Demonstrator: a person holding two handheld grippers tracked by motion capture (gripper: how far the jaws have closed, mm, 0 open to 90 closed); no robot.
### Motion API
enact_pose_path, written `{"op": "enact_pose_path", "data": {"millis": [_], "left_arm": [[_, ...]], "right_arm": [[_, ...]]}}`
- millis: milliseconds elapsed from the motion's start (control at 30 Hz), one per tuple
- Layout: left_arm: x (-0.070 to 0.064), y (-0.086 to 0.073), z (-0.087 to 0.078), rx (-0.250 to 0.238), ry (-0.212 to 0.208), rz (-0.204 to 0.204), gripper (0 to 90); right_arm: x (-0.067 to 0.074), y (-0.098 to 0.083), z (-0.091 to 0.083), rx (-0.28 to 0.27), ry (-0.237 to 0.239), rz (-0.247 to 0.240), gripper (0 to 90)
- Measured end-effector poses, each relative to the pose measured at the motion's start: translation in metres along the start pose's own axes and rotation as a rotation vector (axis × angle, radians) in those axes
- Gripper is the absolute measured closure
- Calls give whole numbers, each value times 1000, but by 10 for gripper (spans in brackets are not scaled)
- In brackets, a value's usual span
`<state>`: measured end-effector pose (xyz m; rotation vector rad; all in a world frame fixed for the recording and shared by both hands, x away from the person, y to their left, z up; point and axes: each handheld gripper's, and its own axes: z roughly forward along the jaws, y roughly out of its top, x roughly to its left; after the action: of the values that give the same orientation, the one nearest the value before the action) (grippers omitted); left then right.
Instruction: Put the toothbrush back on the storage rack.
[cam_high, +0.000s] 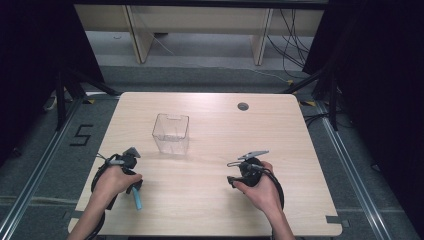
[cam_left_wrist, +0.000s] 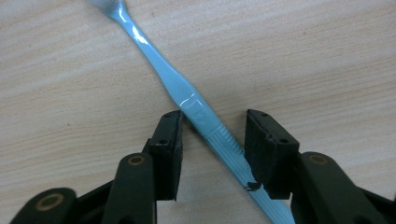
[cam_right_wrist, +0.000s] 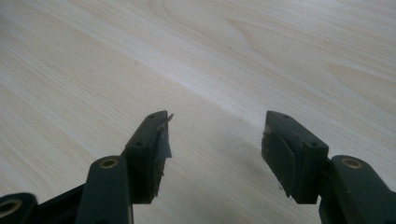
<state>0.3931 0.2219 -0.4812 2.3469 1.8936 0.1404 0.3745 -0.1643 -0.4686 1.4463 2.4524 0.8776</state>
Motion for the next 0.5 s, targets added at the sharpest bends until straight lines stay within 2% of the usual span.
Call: {"op": "enact_pose_path", "data": {"millis": [200, 233, 400, 433, 500], "left_arm": [[2, -1, 0, 4, -4, 15, 615], [4, 0, -1, 4, -2, 50, 618], [3, 0, -1, 8, 0, 49, 660], [2, -1, -1, 13, -4, 23, 668], [2, -1, -1, 16, 0, 33, 674]], "right_arm": [[0, 0, 0, -1, 0, 6, 418], [0, 0, 1, -1, -1, 7, 418], [0, 0, 1, -2, 0, 3, 418], [0, -1, 1, -2, 0, 2, 417], [0, -1, 1, -1, -1, 7, 418]]}}
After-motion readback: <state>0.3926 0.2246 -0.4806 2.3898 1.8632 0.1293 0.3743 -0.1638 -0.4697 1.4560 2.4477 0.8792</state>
